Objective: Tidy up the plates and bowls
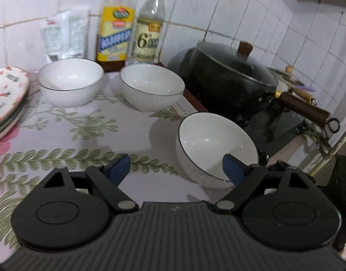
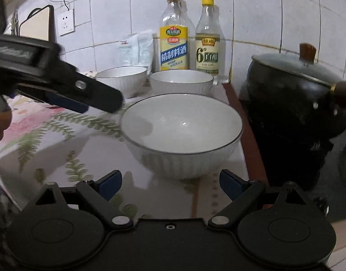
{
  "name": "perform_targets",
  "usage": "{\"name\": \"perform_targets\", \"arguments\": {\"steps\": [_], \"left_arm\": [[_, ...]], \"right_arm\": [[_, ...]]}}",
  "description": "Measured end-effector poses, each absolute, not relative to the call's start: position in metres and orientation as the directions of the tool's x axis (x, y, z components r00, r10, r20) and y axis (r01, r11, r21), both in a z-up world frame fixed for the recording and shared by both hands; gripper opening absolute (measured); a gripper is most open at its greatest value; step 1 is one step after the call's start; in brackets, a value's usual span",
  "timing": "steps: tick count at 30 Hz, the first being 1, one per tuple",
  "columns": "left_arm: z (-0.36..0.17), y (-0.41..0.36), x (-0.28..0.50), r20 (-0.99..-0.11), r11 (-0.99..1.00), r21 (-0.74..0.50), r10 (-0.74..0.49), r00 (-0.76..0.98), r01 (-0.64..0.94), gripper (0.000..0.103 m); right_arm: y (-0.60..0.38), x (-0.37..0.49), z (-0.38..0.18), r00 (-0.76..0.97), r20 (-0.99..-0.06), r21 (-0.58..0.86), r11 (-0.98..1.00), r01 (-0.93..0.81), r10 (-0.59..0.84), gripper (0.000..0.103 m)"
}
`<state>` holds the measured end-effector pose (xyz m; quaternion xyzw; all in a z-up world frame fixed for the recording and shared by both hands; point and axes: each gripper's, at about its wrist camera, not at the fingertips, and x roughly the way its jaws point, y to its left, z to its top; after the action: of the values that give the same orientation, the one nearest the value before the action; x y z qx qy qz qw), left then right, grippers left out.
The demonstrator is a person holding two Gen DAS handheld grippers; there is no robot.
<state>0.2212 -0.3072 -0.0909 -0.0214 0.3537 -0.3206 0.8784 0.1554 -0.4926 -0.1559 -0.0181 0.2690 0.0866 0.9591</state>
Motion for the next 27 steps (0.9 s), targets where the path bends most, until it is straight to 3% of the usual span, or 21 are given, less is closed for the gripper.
{"name": "perform_targets", "arguments": {"steps": [2,5,14,27], "left_arm": [[-0.096,-0.315,0.229,-0.611,0.793,-0.261,-0.577,0.542,0.551,0.087],[-0.103,-0.328,0.236,-0.624,0.797,-0.226,-0.56,0.546,0.56,0.075],[-0.121,-0.337,0.251,-0.644,0.757,-0.33,-0.618,0.451,0.565,0.032],[-0.119,-0.333,0.244,-0.66,0.781,-0.322,-0.59,0.465,0.534,0.027]], "right_arm": [[-0.495,0.159,-0.158,0.852,-0.504,0.005,0.987,-0.162,0.142,0.095],[-0.501,0.164,-0.159,0.862,-0.485,0.025,0.987,-0.158,0.15,0.096],[-0.495,0.172,-0.16,0.881,-0.446,-0.029,0.981,-0.191,0.158,0.098],[-0.488,0.171,-0.153,0.875,-0.449,0.008,0.98,-0.197,0.18,0.099]]}}
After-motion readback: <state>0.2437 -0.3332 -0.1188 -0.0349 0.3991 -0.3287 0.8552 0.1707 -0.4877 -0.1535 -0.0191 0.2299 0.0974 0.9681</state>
